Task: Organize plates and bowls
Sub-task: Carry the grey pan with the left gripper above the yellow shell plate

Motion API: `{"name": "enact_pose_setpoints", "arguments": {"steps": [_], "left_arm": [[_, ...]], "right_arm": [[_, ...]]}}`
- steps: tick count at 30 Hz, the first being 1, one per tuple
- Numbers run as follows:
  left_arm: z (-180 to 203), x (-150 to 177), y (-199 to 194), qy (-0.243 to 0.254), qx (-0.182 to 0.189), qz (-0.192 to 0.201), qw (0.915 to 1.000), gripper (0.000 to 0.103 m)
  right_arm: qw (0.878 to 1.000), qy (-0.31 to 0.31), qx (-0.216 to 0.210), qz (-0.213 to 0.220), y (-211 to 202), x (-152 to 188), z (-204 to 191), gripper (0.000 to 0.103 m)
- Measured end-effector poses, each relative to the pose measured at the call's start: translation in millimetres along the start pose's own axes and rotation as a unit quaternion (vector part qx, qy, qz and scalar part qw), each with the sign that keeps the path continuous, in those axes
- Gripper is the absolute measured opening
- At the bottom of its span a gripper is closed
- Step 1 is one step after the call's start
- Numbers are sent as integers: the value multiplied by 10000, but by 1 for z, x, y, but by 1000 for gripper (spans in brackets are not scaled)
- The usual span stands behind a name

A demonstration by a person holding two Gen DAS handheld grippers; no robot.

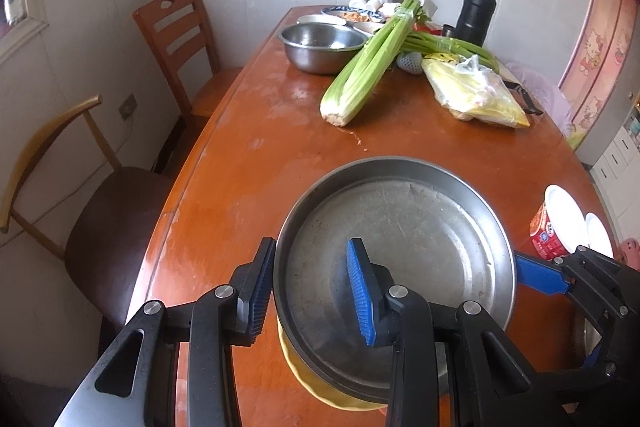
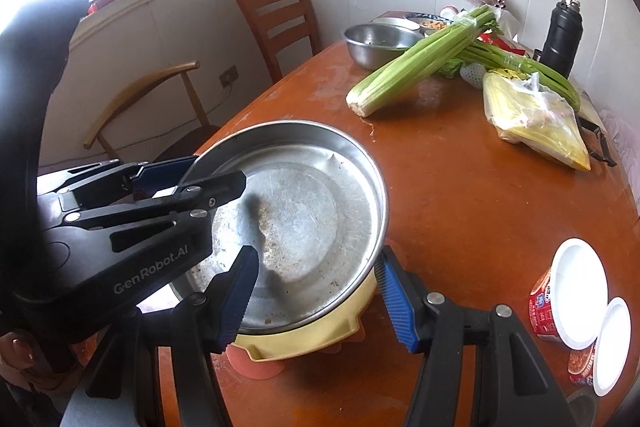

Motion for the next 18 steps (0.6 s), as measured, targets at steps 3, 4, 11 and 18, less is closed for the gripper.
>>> {"name": "enact_pose_setpoints", "arguments": {"steps": [3,4,11,18], "left_arm": [[-4,5,5,-34,-11,-56,10000,36],[-4,7,7,-46,-4,-80,10000,36],[-8,13,13,-96,-21,-158,9998,36],[-11,17,20,-107,-45,-235,9997,36]], "right_arm": [[10000,-44,-5,-87,7,2,-3,60],[9999,-50,-5,-106,9,2,-3,60],[9996,-108,-10,-269,23,5,-6,60],[9993,-140,6,-337,31,6,-8,60]]}}
Point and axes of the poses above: each gripper's, at about its wrist camera, not at the fingertips, and y roughly the way its jaws point, z to its right, x to its underside, the point moved 2 cm from there along y, roughly the way its jaws point, and after that the axes turned 1 degree about x, right-handed, at the moved point
